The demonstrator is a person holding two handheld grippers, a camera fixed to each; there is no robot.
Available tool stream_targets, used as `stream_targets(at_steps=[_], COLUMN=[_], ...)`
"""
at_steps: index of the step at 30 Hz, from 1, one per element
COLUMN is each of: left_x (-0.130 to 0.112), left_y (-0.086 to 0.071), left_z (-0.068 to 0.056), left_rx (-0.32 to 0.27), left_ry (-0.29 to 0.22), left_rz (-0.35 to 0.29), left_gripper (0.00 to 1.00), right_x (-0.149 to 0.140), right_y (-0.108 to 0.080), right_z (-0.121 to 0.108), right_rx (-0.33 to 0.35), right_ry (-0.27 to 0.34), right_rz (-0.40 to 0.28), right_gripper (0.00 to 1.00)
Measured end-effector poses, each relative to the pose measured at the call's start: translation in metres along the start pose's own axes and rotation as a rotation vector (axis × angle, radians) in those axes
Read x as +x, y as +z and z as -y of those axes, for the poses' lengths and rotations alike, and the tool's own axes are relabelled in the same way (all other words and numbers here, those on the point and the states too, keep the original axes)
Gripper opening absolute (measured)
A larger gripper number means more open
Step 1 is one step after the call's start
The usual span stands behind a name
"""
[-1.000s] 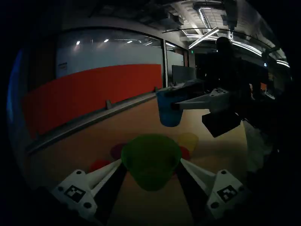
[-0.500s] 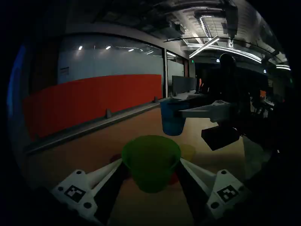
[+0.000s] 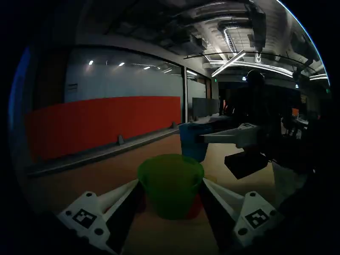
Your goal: Pour water
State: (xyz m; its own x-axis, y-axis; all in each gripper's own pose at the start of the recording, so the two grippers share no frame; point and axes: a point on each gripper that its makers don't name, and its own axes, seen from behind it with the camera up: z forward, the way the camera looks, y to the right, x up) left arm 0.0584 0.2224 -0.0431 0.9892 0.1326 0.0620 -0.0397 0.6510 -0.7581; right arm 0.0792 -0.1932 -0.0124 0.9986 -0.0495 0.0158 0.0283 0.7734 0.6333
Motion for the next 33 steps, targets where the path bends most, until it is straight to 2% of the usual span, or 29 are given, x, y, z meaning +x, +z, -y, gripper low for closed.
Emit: stream_targets(at_steps=[9, 17, 23, 33], left_x=[0.011, 0.012, 0.013, 0.014], left_y=[0.0, 0.001, 0.0, 0.0], left_z=[0.003, 0.004, -0.001, -0.005], left_rx=[-0.002, -0.007, -0.019, -0.026], left_ry=[-0.01, -0.015, -0.013, -0.001], left_rz=[-0.052, -0.062, -0.066, -0.058], left_gripper=[0.85, 0.85, 0.85, 0.85], right_x=[0.01, 0.02, 0.03, 0.045], right_y=[0.003, 0.006, 0.007, 0.01], right_z=[-0.001, 0.002, 0.007, 0.014], right_rx=[0.014, 0.037, 0.056, 0.08], right_ry=[-0.038, -0.103, -0.132, -0.236], right_rz=[-0.006, -0.005, -0.01, -0.02], right_gripper=[0.92, 0.92, 0.92, 0.92])
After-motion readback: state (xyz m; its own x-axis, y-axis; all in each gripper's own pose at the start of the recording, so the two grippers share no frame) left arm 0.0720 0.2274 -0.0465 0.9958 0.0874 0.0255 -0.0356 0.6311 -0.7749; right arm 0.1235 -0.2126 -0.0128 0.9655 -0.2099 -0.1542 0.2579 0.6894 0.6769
